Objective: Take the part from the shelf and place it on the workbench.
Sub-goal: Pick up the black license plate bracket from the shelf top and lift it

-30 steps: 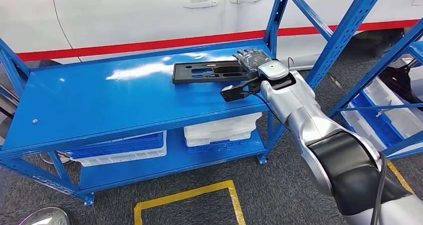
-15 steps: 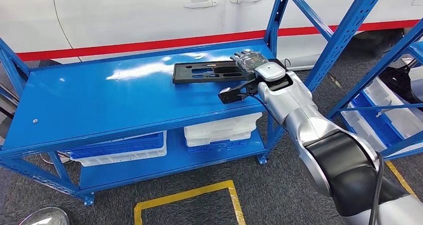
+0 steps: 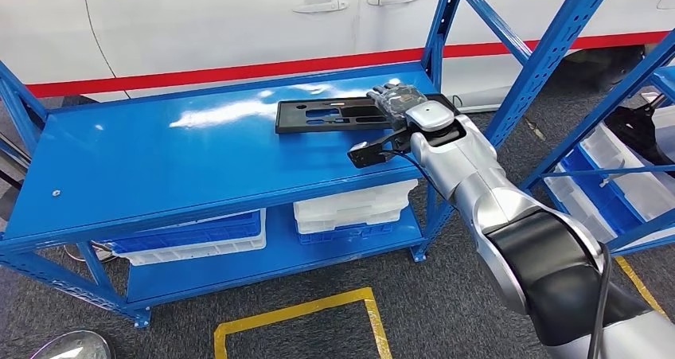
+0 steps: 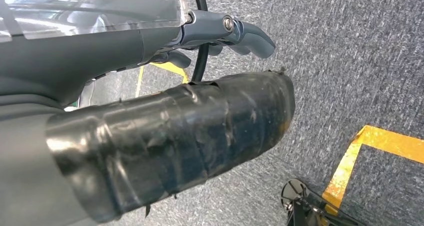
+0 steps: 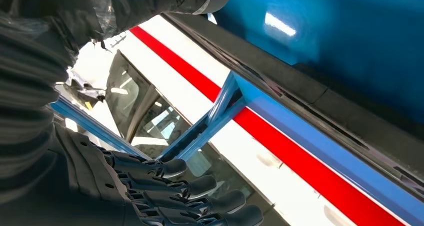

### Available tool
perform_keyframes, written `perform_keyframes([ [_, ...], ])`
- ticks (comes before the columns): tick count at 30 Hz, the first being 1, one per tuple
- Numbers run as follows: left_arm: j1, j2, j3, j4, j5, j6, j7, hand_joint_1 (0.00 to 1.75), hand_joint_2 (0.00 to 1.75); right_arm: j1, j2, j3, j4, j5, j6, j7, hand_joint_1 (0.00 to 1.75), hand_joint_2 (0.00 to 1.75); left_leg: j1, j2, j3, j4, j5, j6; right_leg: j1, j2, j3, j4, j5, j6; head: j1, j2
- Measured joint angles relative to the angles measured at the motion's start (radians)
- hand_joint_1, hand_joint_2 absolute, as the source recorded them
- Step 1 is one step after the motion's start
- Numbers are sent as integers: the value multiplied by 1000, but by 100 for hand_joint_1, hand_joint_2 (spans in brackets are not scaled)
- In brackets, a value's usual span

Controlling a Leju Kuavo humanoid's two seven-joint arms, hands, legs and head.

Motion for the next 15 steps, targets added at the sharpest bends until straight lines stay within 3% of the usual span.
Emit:
perform_keyframes([
  [9, 0, 3, 0, 0, -12, 4, 12, 0, 0, 1, 3, 4, 0, -1, 1, -2, 0, 175, -4, 0, -2, 1, 1, 2, -4, 0, 0, -2, 3, 5, 0, 0],
  [15, 0, 6, 0, 0, -10, -2, 15, 0, 0, 1, 6, 9, 1, -3, 5, -2, 0, 175, -12, -2, -7, 4, 8, 12, -11, 0, -1, -7, 13, 19, 0, 0],
])
